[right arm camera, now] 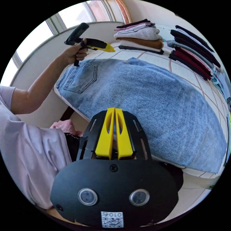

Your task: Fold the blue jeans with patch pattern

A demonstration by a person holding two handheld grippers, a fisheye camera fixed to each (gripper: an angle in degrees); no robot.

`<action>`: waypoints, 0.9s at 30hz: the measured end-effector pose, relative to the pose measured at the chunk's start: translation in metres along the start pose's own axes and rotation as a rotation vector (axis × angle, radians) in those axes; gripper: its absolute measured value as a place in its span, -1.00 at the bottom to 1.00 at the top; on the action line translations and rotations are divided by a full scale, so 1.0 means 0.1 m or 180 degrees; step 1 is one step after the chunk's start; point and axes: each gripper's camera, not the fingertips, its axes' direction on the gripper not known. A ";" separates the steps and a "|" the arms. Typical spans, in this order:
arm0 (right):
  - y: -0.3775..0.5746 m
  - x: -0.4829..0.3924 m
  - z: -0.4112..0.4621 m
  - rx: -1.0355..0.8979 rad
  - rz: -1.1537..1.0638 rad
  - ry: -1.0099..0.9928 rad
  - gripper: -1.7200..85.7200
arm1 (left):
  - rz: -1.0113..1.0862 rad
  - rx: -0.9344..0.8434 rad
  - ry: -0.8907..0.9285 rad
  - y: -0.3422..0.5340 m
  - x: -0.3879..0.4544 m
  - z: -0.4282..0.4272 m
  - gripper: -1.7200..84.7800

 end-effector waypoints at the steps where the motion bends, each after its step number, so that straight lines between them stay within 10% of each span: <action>1: 0.01 0.00 -0.06 0.0057 0.0001 0.0029 -0.90 | 0.0032 -0.0137 0.0081 -0.22 -0.06 0.23 -0.72; 19: -0.21 0.11 0.19 -0.0196 -0.0122 0.0130 -0.90 | 0.0765 -0.1282 0.0060 -1.45 -0.20 1.31 -0.83; 27: -0.29 0.32 0.17 -0.0229 0.0085 -0.0134 -0.91 | -0.0239 -0.1103 0.1330 -1.17 -1.41 2.13 -0.81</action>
